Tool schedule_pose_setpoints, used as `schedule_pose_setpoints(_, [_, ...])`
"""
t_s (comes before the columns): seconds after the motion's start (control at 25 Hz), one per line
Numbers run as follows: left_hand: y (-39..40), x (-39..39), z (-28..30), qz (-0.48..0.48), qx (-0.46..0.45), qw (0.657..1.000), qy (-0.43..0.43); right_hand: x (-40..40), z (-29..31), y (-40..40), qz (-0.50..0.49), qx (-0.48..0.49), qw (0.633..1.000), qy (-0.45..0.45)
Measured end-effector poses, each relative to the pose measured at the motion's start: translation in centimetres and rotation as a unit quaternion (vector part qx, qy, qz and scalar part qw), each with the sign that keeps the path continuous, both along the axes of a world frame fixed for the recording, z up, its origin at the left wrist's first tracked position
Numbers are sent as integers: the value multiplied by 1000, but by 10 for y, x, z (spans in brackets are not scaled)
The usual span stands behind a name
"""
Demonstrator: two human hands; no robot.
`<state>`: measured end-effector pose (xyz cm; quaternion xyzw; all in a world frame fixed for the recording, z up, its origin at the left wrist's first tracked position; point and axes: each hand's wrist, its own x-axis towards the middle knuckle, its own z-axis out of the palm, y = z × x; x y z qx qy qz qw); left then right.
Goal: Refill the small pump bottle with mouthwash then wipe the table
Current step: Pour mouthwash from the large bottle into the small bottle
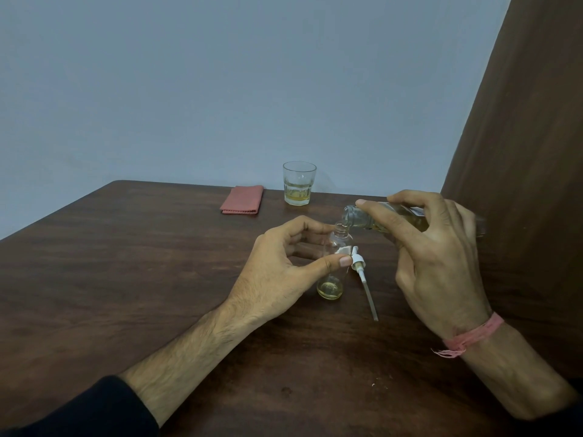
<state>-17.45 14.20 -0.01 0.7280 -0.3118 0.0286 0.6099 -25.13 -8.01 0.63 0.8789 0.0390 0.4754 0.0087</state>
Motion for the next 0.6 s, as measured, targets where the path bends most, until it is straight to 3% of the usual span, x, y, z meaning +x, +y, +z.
schedule_pose_setpoints(0.6, [1,-1,1,-3,-3,1000,3,0,0,0,-1,1,1000,-2])
